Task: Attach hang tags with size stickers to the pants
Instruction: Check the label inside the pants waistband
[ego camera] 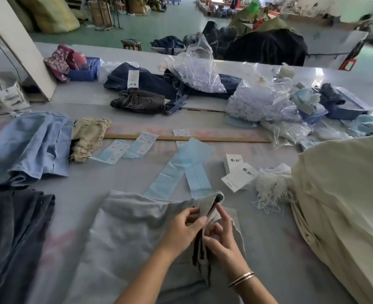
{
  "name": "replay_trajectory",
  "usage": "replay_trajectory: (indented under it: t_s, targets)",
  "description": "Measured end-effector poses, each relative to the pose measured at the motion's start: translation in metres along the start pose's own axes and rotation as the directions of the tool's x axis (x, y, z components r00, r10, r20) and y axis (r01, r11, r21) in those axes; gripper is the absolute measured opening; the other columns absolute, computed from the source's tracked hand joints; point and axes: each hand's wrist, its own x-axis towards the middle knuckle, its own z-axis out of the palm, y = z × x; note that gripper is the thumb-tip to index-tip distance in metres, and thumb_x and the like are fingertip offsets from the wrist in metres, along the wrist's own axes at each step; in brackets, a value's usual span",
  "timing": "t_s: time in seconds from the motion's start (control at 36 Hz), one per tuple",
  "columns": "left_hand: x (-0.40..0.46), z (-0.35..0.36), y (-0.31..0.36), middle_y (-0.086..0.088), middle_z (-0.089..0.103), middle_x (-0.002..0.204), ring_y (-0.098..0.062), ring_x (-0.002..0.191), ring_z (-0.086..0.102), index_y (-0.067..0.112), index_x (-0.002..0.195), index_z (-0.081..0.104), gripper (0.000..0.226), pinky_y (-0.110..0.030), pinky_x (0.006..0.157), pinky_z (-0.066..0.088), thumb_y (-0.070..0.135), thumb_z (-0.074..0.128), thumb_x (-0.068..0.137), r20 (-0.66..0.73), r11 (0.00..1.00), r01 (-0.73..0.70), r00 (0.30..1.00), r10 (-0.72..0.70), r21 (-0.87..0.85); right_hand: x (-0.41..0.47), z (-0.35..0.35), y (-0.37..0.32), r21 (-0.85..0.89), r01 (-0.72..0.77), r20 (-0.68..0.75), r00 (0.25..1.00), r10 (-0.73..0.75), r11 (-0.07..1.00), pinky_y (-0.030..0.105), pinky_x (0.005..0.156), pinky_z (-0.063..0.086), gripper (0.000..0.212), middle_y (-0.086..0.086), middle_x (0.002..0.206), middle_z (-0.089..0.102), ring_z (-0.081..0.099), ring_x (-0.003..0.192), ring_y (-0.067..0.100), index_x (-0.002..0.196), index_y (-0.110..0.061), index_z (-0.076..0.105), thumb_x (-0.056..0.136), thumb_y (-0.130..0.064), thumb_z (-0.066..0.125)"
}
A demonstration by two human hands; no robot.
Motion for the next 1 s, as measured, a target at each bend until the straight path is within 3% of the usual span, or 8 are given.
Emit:
replay_trajectory:
  t_s: [0.28,0.47,0.56,0.67,0.75,0.81,0.89,1.0]
  targets:
    - [-0.01,-0.01,-0.004,-0.003,0.07,0.106,-0.015,0.102,0.062,0.007,0.11,0.067,0.029,-0.031,0.096,0.048,0.025,0.046,0.1,-0.159,0.991,0.02,0.987,-0.041,-0.133,0.006,0.017,-0.007,-0.209,0.064,-0.185,0.977,-0.104,0.976,0.016,0.054,0.037,0.071,0.001,0.064,0.041,0.037,0.052,0.004,0.135,-0.028,0.034,0.08,0.013,0.055]
    - [-0.008,-0.024,-0.003,0.005,0.069,0.079,-0.005,0.066,0.06,0.034,0.098,0.051,0.025,-0.016,0.06,0.047,0.009,0.052,0.096,-0.352,0.964,-0.109,0.936,0.017,-0.243,0.006,-0.003,-0.015,0.24,0.002,-0.164,0.986,0.039,0.971,0.033,0.067,0.046,0.071,0.02,0.085,0.058,0.051,0.073,0.024,0.127,-0.036,0.041,0.086,0.021,0.036]
    - [-0.006,-0.031,-0.002,0.003,0.065,0.079,-0.013,0.074,0.055,0.036,0.078,0.056,0.039,-0.025,0.069,0.043,0.001,0.051,0.095,-0.33,0.959,-0.14,0.942,0.053,-0.246,0.006,-0.007,-0.018,0.371,-0.021,-0.142,0.987,0.079,0.928,0.027,0.065,0.054,0.07,0.014,0.087,0.067,0.062,0.074,0.021,0.125,-0.035,0.043,0.084,0.021,0.035]
    - [-0.01,-0.036,0.008,0.011,0.066,0.084,-0.003,0.088,0.06,0.026,0.057,0.064,0.057,-0.008,0.079,0.041,-0.019,0.041,0.084,-0.332,0.98,-0.145,0.939,0.093,-0.134,0.007,-0.005,-0.019,0.54,-0.041,-0.141,0.98,0.139,0.841,0.028,0.066,0.057,0.061,0.011,0.086,0.07,0.066,0.074,0.019,0.123,-0.026,0.049,0.071,0.006,0.05]
    - [-0.015,-0.04,0.019,0.01,0.069,0.082,-0.012,0.09,0.062,0.027,0.067,0.068,0.04,-0.015,0.08,0.043,-0.002,0.052,0.09,-0.228,0.999,-0.054,0.972,0.05,-0.009,0.009,-0.001,-0.018,0.602,-0.072,-0.121,0.976,0.18,0.795,0.029,0.068,0.057,0.052,0.012,0.088,0.069,0.067,0.078,0.021,0.123,-0.021,0.05,0.078,0.005,0.048]
    - [-0.023,-0.036,0.03,0.016,0.067,0.074,-0.01,0.083,0.062,0.027,0.072,0.066,0.022,-0.02,0.073,0.043,0.04,0.062,0.088,-0.115,1.0,0.021,0.993,-0.019,0.021,0.01,0.006,-0.018,0.612,-0.085,-0.104,0.977,0.186,0.786,0.029,0.068,0.057,0.046,0.013,0.09,0.071,0.069,0.08,0.021,0.123,-0.017,0.05,0.084,0.006,0.045]
    - [-0.033,-0.024,0.036,0.016,0.063,0.095,-0.002,0.09,0.058,0.029,0.097,0.06,0.064,-0.017,0.077,0.042,0.081,0.056,0.061,-0.074,0.966,0.025,0.997,-0.006,0.258,0.011,0.016,-0.021,0.61,-0.09,-0.054,0.987,0.154,0.787,0.032,0.069,0.058,0.048,0.017,0.091,0.071,0.069,0.081,0.024,0.122,-0.011,0.047,0.076,0.002,0.049]
    - [-0.029,-0.024,0.034,0.005,0.064,0.103,-0.012,0.097,0.06,0.02,0.104,0.059,0.036,-0.022,0.082,0.044,0.04,0.071,0.077,-0.136,0.935,-0.023,0.988,0.076,0.353,0.01,0.016,-0.02,0.629,-0.062,-0.085,0.985,0.147,0.775,0.027,0.059,0.056,0.047,0.014,0.078,0.069,0.066,0.065,0.02,0.117,-0.014,0.048,0.077,0.01,0.046]
